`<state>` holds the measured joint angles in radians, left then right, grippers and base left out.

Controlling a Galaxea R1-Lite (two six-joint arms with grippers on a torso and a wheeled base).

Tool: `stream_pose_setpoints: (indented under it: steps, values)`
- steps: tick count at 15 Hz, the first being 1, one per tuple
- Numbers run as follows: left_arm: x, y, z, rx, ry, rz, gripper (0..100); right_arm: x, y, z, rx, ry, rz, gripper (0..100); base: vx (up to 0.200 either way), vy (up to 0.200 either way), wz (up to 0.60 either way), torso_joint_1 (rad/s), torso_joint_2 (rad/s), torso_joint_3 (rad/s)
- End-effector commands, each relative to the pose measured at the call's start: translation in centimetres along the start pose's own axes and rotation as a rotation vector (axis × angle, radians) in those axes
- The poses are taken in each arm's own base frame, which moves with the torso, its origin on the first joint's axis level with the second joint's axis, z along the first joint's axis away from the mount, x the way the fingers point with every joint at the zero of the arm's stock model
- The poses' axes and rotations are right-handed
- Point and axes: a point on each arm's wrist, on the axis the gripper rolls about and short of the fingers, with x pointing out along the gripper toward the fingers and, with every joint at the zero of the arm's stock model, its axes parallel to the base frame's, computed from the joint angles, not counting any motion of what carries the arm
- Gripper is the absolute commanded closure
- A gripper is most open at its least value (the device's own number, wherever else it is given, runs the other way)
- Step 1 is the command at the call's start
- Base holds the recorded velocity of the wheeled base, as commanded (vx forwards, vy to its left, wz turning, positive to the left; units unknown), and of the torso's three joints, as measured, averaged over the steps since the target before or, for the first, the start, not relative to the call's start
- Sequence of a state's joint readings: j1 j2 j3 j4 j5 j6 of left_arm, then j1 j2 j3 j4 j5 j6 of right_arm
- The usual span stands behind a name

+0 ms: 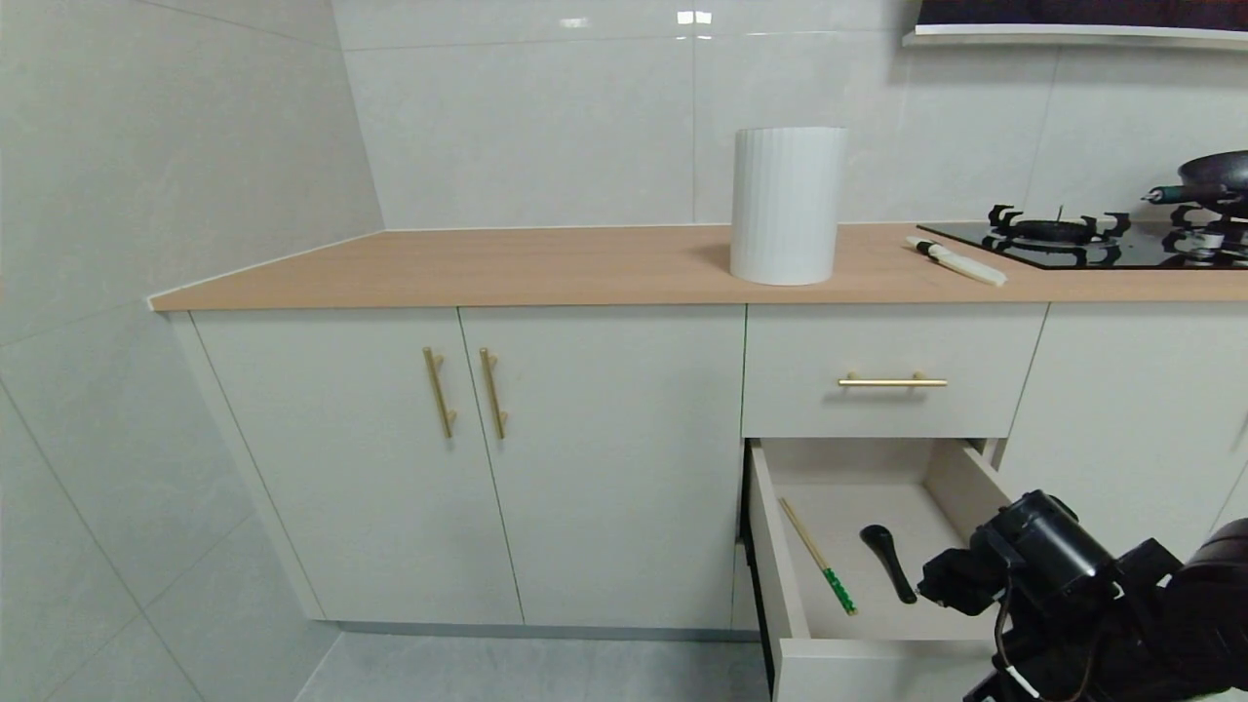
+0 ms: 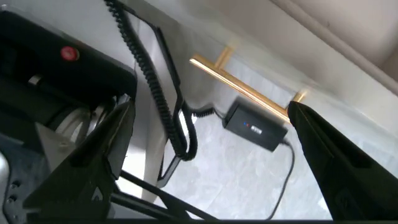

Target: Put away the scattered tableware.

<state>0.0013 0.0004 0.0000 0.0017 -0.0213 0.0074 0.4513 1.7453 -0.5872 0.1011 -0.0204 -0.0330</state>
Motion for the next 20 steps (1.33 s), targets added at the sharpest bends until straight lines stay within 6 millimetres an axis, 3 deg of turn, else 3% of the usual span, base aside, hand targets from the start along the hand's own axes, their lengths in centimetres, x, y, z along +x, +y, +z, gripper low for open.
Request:
stream_pose_setpoints:
  steps: [1, 5, 12, 15, 20]
  values:
    - [0.0, 0.0, 0.0, 0.000, -0.001, 0.000, 0, 0.7, -0.8, 0.4, 0.041, 0.017, -0.012, 0, 0.000, 0.000, 0.00, 0.000, 0.00, 0.000]
    - [0.0, 0.0, 0.0, 0.000, -0.001, 0.002, 0, 1.3, -2.3, 1.7, 0.158, -0.026, -0.033, 0, 0.000, 0.000, 0.00, 0.000, 0.00, 0.000]
    - [0.0, 0.0, 0.0, 0.000, -0.001, 0.000, 0, 4.1, -4.7, 3.2, 0.302, -0.121, -0.066, 0, 0.000, 0.000, 0.00, 0.000, 0.00, 0.000]
    - [0.0, 0.0, 0.0, 0.000, -0.001, 0.002, 0, 6.4, -6.2, 4.4, 0.420, -0.229, -0.104, 0, 0.000, 0.000, 0.00, 0.000, 0.00, 0.000]
    - [0.0, 0.0, 0.0, 0.000, -0.001, 0.000, 0, 8.6, -7.9, 5.5, 0.517, -0.363, -0.144, 0, 0.000, 0.000, 0.00, 0.000, 0.00, 0.000]
